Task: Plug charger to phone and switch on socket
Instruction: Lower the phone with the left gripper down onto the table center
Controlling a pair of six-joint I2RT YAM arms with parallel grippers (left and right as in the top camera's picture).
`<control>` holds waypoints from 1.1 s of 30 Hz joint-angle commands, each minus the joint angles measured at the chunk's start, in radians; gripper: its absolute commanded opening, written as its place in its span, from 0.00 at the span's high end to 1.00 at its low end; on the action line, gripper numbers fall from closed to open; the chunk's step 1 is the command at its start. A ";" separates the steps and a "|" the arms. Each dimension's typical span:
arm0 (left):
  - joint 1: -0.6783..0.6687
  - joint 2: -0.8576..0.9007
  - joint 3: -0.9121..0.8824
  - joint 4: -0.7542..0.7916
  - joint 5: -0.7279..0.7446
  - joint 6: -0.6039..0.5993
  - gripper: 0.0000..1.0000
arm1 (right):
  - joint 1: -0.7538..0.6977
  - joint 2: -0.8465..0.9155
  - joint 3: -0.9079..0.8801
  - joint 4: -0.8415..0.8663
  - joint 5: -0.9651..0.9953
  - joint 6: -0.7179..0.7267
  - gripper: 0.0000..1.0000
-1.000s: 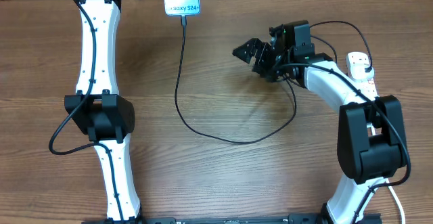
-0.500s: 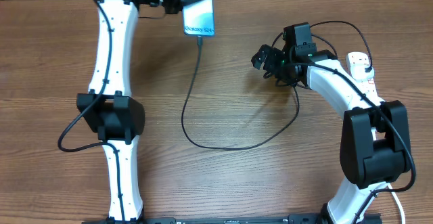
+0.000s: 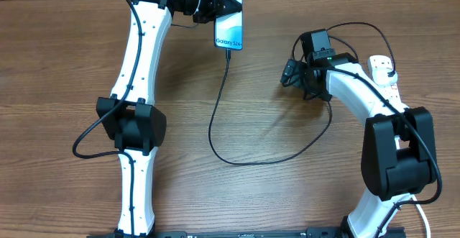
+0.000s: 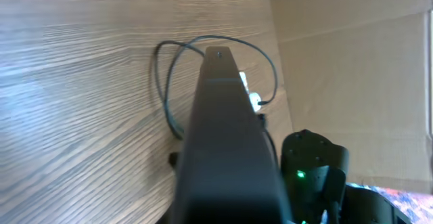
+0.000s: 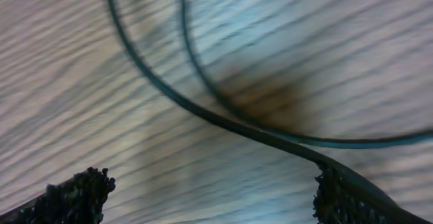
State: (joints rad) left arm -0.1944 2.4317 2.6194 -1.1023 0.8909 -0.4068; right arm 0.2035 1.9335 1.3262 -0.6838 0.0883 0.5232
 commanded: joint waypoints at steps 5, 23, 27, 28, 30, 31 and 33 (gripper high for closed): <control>0.003 0.002 -0.042 -0.019 -0.055 0.042 0.96 | -0.018 -0.035 0.023 -0.013 0.063 -0.005 0.00; -0.016 0.002 -0.320 0.130 -0.053 0.033 0.96 | -0.020 -0.035 0.023 0.100 -0.405 -0.285 0.00; -0.037 0.002 -0.369 0.192 -0.053 0.031 0.96 | -0.021 -0.035 0.023 0.109 -0.404 -0.263 0.00; -0.042 0.002 -0.381 0.208 -0.054 0.024 0.96 | -0.022 -0.035 0.023 0.114 -0.404 -0.253 0.00; -0.051 0.002 -0.403 0.233 -0.056 0.009 0.96 | -0.025 -0.035 0.023 0.122 -0.404 -0.223 0.00; -0.055 0.002 -0.415 0.246 -0.056 0.001 0.96 | -0.026 -0.035 0.023 0.125 -0.404 -0.211 0.00; -0.056 0.002 -0.438 0.268 -0.056 -0.011 0.96 | -0.028 -0.035 0.023 0.127 -0.405 -0.201 0.00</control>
State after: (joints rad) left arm -0.2398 2.4374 2.2097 -0.8612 0.8207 -0.3916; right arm 0.1833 1.9335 1.3262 -0.5655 -0.3099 0.2871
